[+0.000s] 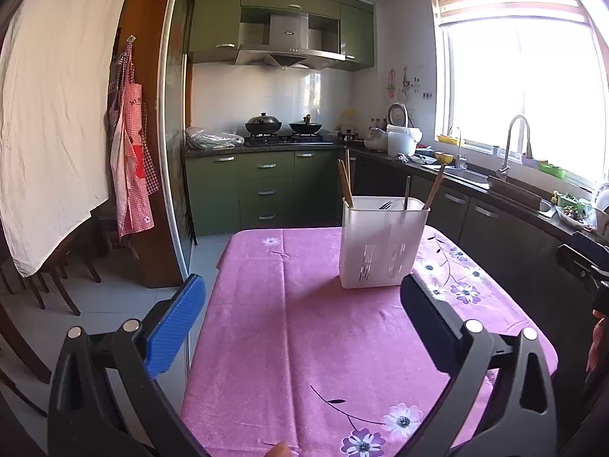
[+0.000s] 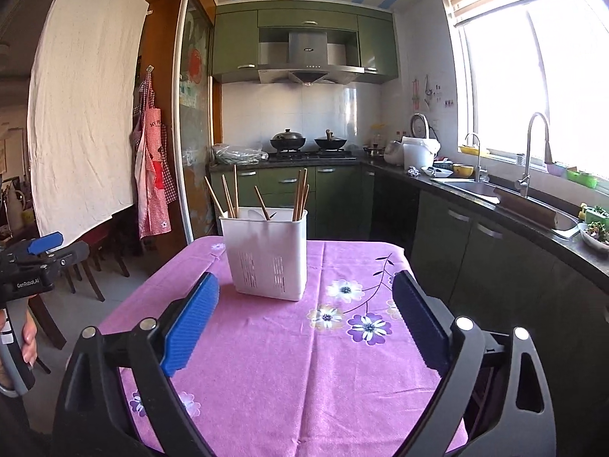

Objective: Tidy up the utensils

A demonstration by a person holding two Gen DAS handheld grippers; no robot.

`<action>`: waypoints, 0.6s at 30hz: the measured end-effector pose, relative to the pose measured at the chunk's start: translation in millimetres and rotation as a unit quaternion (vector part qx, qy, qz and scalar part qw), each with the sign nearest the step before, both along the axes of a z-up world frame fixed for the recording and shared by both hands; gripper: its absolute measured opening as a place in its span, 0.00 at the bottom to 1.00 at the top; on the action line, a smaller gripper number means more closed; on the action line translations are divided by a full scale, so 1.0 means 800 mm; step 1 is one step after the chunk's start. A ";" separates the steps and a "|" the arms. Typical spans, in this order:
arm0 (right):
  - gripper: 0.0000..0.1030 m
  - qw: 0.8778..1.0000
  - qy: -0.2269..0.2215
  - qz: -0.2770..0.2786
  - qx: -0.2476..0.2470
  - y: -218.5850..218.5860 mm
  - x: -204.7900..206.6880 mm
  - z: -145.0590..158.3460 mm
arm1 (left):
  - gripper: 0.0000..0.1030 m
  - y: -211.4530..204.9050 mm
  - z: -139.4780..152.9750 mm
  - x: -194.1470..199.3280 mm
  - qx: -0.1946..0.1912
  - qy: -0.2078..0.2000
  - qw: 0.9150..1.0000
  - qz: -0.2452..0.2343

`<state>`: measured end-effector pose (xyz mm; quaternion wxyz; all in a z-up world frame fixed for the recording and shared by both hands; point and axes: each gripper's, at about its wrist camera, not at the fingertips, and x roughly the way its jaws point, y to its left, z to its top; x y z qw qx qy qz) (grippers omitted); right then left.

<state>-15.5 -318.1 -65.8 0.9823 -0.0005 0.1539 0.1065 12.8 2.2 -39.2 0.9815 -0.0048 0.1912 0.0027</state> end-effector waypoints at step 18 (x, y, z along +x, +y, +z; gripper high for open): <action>0.95 1.000 0.004 0.004 0.004 0.004 0.001 0.011 | 0.95 -0.016 0.009 -0.017 0.013 0.008 1.000 -0.008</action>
